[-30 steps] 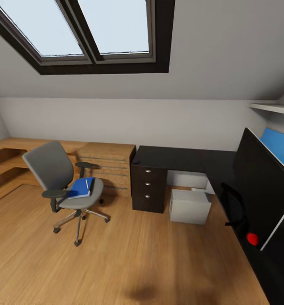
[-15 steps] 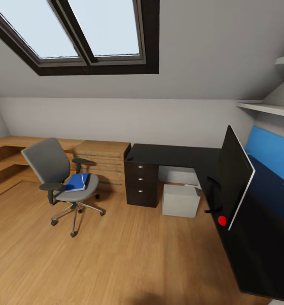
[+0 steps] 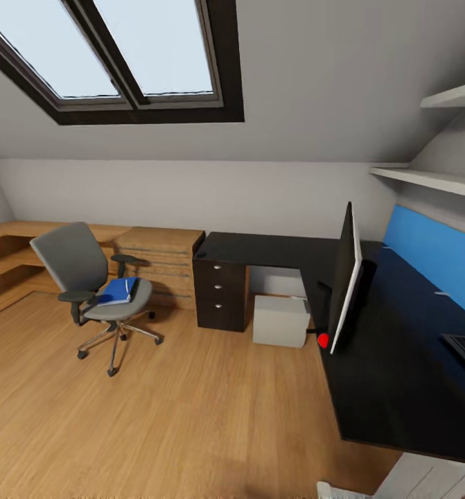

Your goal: In the bedroom, organize the workspace by keeping the computer under the desk, ensuring the monitor is on the desk, placing the keyboard on the desk next to the monitor, placing the mouse on the desk next to the keyboard, moving the folder from the swivel chair onto the desk next to the mouse, stacking the notebook on top of the folder with the pen on top of the notebook, and positioning the swivel chair next to the desk.

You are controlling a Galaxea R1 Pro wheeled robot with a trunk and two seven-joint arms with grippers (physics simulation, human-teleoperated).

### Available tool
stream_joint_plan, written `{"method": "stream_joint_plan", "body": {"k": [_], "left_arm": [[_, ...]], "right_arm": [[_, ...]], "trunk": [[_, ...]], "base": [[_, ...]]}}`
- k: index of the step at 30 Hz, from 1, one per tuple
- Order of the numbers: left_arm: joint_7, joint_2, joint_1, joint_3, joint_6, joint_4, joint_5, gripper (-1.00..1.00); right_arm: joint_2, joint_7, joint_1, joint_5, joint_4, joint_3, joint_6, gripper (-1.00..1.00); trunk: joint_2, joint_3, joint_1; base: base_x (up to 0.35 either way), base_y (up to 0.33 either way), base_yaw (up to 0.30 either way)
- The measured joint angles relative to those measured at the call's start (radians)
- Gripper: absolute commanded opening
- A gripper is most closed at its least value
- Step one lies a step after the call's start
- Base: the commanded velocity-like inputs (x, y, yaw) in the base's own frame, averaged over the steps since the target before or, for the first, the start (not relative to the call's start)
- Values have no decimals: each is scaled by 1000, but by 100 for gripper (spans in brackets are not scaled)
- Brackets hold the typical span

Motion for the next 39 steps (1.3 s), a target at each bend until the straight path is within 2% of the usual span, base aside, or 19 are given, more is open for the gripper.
{"method": "stream_joint_plan", "body": {"k": [11,20,29,36,39], "left_arm": [[0,0,0,0,1,5,0,100],[-1,-2,0,-3,1,61,-1,100],[-2,-2,0,-2,0,65,-1,100],[1,-4,0,-1,-7,61,-1,100],[3,-4,0,0,-10,59,-1,100]], "right_arm": [[1,-1,0,-1,1,0,0,100],[0,0,0,-2,1,-2,0,100],[-1,0,0,-2,1,-2,0,100],[1,0,0,-3,0,-2,0,100],[1,-1,0,-3,0,-3,1,100]], "trunk": [[0,0,0],[0,0,0],[0,0,0],[0,0,0],[21,9,-12]], "base": [[-214,-277,0],[-68,-326,-7],[-11,-340,-199],[-24,-95,-57],[-3,-11,-7]]}}
